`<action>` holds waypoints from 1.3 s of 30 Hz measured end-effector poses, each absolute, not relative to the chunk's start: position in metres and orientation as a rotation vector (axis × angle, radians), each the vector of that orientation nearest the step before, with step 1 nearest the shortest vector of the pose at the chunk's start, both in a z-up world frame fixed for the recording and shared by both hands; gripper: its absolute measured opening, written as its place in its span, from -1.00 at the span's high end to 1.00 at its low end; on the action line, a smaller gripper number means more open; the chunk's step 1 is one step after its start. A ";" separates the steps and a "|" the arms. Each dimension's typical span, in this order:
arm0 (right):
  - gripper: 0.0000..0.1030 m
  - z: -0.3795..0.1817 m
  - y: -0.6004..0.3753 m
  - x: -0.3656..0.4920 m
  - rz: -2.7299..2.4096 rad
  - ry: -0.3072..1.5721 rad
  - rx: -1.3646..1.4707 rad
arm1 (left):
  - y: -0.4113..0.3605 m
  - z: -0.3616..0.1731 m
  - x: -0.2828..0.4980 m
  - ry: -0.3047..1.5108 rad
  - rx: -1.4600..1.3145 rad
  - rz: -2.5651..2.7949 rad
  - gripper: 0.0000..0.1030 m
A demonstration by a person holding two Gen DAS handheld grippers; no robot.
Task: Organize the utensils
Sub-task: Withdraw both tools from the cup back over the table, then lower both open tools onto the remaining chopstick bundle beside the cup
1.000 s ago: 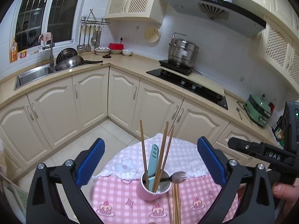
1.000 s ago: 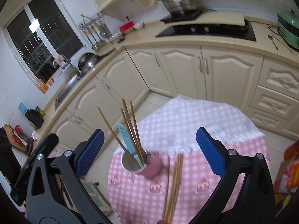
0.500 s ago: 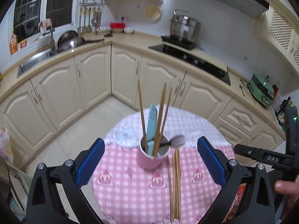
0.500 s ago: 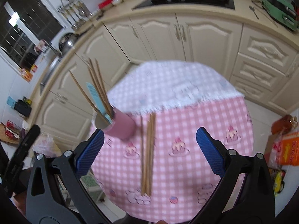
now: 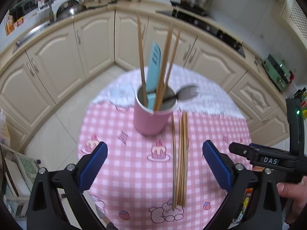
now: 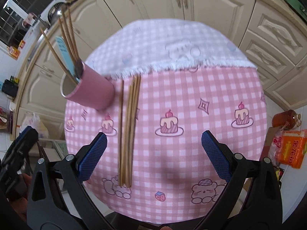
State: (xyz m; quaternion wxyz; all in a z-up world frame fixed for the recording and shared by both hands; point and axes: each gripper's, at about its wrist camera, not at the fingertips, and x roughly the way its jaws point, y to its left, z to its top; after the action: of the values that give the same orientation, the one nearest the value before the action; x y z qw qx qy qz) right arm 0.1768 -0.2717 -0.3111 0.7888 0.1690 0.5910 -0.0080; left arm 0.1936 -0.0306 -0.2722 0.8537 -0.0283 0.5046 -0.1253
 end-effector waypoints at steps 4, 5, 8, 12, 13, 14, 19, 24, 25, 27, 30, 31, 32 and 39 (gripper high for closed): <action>-0.88 -0.327 -0.272 0.174 -0.006 1.315 0.351 | -0.048 -0.300 0.194 1.120 -0.038 -0.273 -0.88; -0.88 -0.329 -0.272 0.173 -0.005 1.321 0.348 | -0.052 -0.307 0.194 1.133 -0.033 -0.275 -0.88; -0.88 -0.338 -0.274 0.171 -0.010 1.346 0.341 | -0.063 -0.329 0.196 1.172 -0.010 -0.271 -0.88; -0.88 -0.349 -0.280 0.169 -0.022 1.381 0.353 | -0.071 -0.357 0.202 1.223 0.035 -0.235 -0.88; -0.88 -0.352 -0.282 0.167 -0.023 1.389 0.353 | -0.072 -0.363 0.203 1.233 0.047 -0.228 -0.88; -0.88 -0.355 -0.282 0.167 -0.022 1.394 0.353 | -0.074 -0.370 0.205 1.249 0.062 -0.222 -0.88; -0.88 -0.363 -0.281 0.164 -0.019 1.418 0.351 | -0.080 -0.395 0.208 1.290 0.141 -0.200 -0.89; -0.88 -0.369 -0.275 0.169 -0.009 1.435 0.341 | -0.083 -0.413 0.212 1.318 0.192 -0.173 -0.89; -0.88 -0.370 -0.273 0.171 -0.006 1.437 0.336 | -0.082 -0.416 0.212 1.317 0.195 -0.174 -0.89; -0.88 -0.373 -0.266 0.177 -0.002 1.442 0.319 | -0.081 -0.418 0.211 1.306 0.189 -0.188 -0.89; -0.88 -0.381 -0.250 0.188 0.005 1.451 0.274 | -0.081 -0.418 0.211 1.306 0.191 -0.198 -0.89; -0.88 -0.383 -0.247 0.191 0.005 1.453 0.262 | -0.082 -0.419 0.214 1.312 0.183 -0.200 -0.89; -0.88 -0.385 -0.245 0.193 0.002 1.454 0.250 | -0.082 -0.419 0.215 1.323 0.164 -0.206 -0.89; -0.88 -0.395 -0.232 0.206 -0.022 1.472 0.229 | -0.080 -0.427 0.213 1.302 0.202 -0.225 -0.89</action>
State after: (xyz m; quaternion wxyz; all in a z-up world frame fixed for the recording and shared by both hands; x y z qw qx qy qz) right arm 0.2058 -0.2323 -0.3949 0.7350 0.1042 0.6700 -0.0100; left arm 0.2126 -0.0801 -0.4271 0.7848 0.0934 0.6037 -0.1043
